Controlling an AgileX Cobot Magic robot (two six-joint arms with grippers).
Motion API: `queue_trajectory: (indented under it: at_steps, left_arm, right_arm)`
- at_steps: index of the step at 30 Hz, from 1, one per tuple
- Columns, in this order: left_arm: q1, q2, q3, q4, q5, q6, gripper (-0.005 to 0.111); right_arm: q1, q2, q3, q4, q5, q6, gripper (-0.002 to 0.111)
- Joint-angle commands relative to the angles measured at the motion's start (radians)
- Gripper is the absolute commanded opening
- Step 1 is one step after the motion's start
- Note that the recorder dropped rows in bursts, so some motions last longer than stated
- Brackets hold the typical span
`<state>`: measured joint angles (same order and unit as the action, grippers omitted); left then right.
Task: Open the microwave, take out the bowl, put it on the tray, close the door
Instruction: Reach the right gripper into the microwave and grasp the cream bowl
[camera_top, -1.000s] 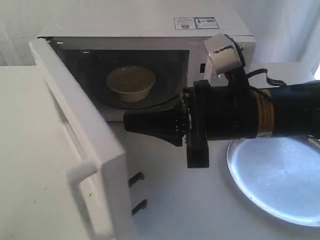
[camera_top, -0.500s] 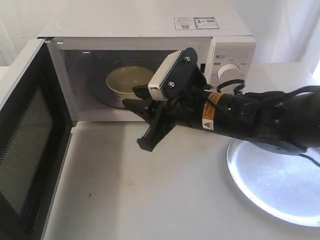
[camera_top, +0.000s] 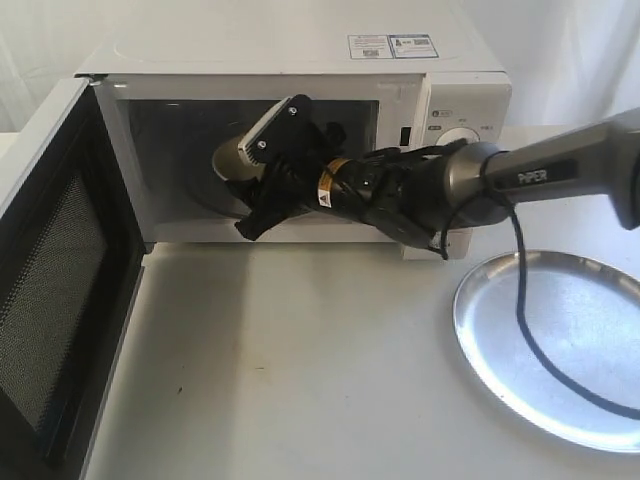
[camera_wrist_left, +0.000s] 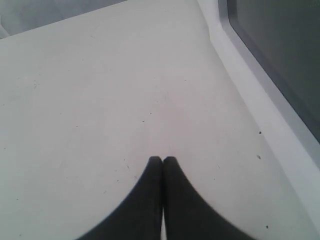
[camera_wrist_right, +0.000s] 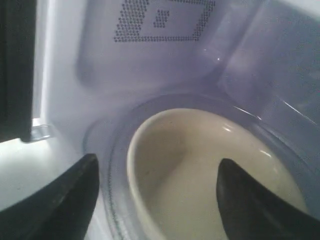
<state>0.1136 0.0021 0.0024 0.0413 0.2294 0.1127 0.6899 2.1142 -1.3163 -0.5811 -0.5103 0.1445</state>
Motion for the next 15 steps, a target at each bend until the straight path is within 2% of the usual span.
queue_trajectory:
  at_steps: [1,3,5,6,8,9,10,15]
  left_arm:
    - [-0.006,-0.002,-0.002,-0.008,0.002,-0.003,0.000]
    - [-0.006,-0.002,-0.002,-0.008,0.002,-0.003,0.000]
    - [-0.006,-0.002,-0.002,-0.008,0.002,-0.003,0.000]
    - [-0.006,-0.002,-0.002,-0.008,0.002,-0.003,0.000]
    - [-0.006,-0.002,-0.002,-0.008,0.002,-0.003,0.000]
    - [-0.006,-0.002,-0.002,-0.008,0.002,-0.003,0.000]
    - [-0.006,-0.002,-0.002,-0.008,0.002,-0.003,0.000]
    - [-0.006,-0.002,-0.002,-0.008,0.002,-0.003,0.000]
  right_arm:
    - [0.001,0.080,-0.116,0.006,0.110,-0.009,0.063]
    - [0.006,0.102,-0.156,0.004,0.208,0.024,0.060]
    - [0.008,0.115,-0.181,0.004,0.278,0.021,0.052]
    - [0.010,0.118,-0.186,0.001,0.284,0.007,0.045]
    - [0.018,0.110,-0.186,0.001,0.279,0.005,0.021]
    - [0.027,0.098,-0.184,0.001,0.272,0.005,0.006]
    - [0.038,0.089,-0.181,0.001,0.261,0.009,0.001]
    - [0.122,0.013,-0.158,-0.110,0.330,0.014,0.000]
